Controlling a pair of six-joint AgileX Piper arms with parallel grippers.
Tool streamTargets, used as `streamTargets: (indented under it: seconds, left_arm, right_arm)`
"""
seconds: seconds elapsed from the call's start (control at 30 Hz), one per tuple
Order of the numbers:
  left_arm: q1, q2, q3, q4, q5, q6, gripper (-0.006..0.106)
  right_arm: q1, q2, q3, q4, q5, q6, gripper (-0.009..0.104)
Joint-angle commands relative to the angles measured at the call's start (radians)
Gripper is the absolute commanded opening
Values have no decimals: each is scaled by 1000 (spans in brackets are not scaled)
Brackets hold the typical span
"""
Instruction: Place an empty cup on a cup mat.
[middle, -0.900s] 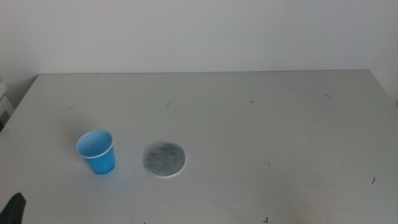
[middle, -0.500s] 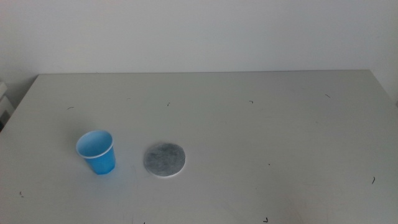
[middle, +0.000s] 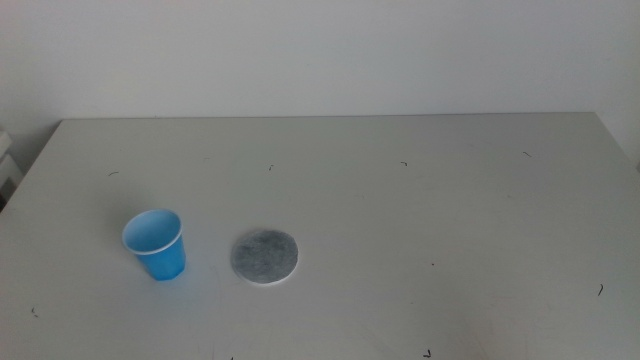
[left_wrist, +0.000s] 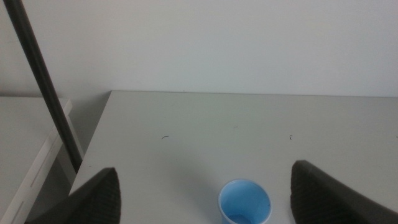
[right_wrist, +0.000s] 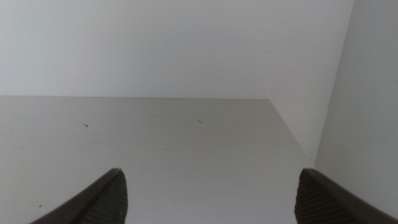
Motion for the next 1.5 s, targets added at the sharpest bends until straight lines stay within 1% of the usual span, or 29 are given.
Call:
streamTargets:
  seconds: [0.0,0.33,0.63,0.93,1.1,1.4,1.47]
  left_arm:
    - [2,76,-101,-12,-20,-8,105]
    - [2,358,-403,-12,199,27,105]
    - [2,579,-596,-12,365,70,105]
    - [2,722,-623,-18,393,70,105]
    - [2,781,-621,-45,392,64,105]
    - [2,906,-621,-47,442,64,105]
    - [2,941,-621,-60,446,63,105]
  right_arm:
    - [2,-19,-12,-9,-78,-8,94]
    - [2,-19,-12,-9,-78,-8,94]
    - [2,-19,-12,-9,-78,-8,94]
    - [2,-19,-12,-9,-78,-8,94]
    - [2,-19,-12,-9,-78,-8,94]
    - [2,-19,-12,-9,-78,-8,94]
    - [2,-19,-12,-9,-78,-8,94]
